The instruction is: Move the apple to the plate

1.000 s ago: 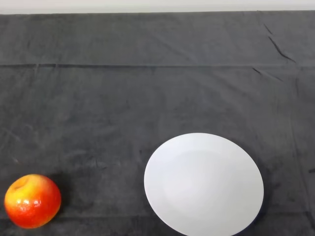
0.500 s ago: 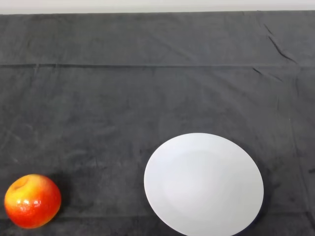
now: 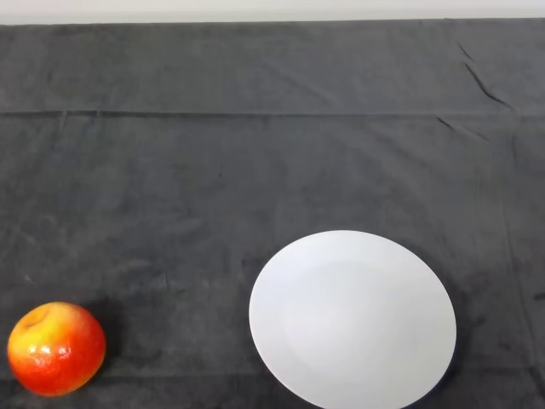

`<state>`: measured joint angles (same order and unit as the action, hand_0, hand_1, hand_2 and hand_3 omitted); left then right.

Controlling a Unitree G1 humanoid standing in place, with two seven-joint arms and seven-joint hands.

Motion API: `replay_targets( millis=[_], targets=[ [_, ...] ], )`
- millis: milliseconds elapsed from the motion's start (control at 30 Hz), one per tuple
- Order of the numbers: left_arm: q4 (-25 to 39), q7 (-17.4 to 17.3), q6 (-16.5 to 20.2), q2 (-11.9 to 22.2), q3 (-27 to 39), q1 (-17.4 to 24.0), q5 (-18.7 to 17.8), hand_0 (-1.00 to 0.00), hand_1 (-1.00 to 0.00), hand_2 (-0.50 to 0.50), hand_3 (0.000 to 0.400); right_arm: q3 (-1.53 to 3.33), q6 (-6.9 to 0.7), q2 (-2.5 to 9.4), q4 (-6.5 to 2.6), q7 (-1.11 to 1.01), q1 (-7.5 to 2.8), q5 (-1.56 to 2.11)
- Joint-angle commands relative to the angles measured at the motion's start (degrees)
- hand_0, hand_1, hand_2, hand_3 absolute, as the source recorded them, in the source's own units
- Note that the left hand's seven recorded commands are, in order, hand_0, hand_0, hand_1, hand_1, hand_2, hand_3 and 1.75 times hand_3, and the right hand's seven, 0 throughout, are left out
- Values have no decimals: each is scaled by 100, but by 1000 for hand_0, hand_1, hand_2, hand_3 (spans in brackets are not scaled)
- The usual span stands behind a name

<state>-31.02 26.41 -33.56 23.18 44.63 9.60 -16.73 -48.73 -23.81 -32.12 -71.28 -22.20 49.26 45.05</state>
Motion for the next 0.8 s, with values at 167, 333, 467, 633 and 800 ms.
replay_targets(
  millis=[167,333,467,633,800],
  targets=[
    [685,254,306,81,-256,237,293,0,0,0,0,-67,-5,-63,162,0,-180,158],
    [1205,435,566,27,-423,270,464,0,0,0,0,-66,-5,-59,170,2,-184,157],
    [1643,524,761,-13,-562,316,556,0,0,0,0,-64,-5,-56,178,5,-186,157],
    [1966,578,855,-62,-749,320,661,0,0,0,0,-63,-4,-52,187,8,-190,157],
    [2197,590,966,-75,-933,300,728,0,0,0,0,-61,-4,-48,196,11,-193,157]
  ],
)
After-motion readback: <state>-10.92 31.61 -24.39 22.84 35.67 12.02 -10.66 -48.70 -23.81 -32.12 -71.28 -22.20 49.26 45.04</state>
